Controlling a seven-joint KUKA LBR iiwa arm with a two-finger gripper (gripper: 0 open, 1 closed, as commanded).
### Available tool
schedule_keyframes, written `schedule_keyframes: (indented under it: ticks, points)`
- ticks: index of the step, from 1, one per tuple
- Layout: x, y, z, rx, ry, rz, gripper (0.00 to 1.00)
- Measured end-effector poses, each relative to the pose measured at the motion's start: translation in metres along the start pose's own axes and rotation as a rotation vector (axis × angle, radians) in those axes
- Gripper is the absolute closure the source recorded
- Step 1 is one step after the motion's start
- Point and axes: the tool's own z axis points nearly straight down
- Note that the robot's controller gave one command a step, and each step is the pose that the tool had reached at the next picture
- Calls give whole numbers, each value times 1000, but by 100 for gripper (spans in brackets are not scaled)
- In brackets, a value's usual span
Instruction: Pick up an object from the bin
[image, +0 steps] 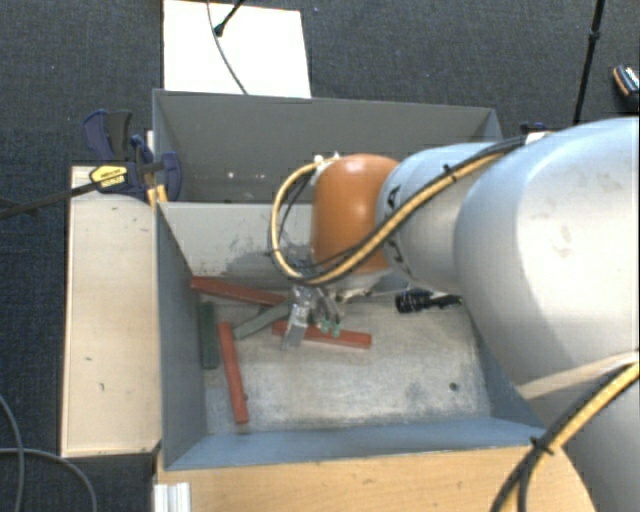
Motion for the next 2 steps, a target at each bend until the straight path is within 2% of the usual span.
schedule_keyframes:
  ticks: [1,2]
  points:
    - [45,-54,-120,-2,-3,56,100]
    - [31,-79,-190,-1,-4,-261,100]
